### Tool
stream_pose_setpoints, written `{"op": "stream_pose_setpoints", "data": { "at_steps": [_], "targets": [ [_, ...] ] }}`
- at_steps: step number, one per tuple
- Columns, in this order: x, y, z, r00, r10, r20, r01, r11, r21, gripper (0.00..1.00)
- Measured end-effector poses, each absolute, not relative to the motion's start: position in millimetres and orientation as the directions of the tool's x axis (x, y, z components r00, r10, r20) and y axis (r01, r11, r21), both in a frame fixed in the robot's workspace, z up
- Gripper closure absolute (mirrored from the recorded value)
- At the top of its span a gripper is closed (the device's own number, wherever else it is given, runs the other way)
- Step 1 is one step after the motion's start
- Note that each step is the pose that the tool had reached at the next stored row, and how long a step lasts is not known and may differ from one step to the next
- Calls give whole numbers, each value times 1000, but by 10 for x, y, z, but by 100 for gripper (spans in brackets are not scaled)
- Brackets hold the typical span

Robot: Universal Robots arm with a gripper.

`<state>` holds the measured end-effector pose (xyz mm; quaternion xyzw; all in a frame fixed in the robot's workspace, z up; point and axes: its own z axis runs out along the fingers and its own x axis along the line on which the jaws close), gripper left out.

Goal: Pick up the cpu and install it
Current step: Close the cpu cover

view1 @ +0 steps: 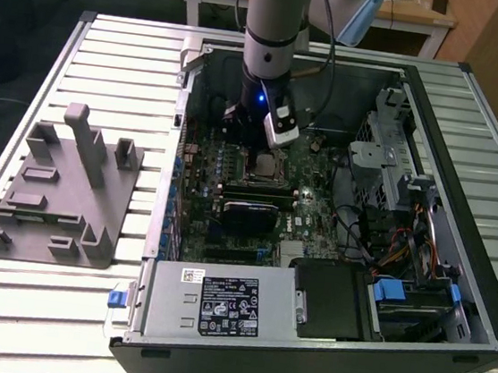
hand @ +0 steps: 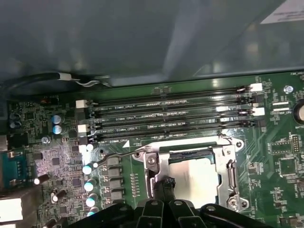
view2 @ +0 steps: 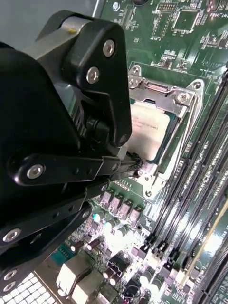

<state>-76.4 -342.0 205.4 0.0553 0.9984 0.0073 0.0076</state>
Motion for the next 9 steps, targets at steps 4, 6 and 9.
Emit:
{"op": "stream_pose_setpoints", "data": {
  "at_steps": [4,6,9],
  "targets": [
    [-765,-3420,2034,-994,110,-14,110,994,17,89],
    [-767,-3420,2027,-994,111,-14,110,994,18,89],
    [-772,-3420,2016,-994,111,-14,110,994,21,89]
  ]
}}
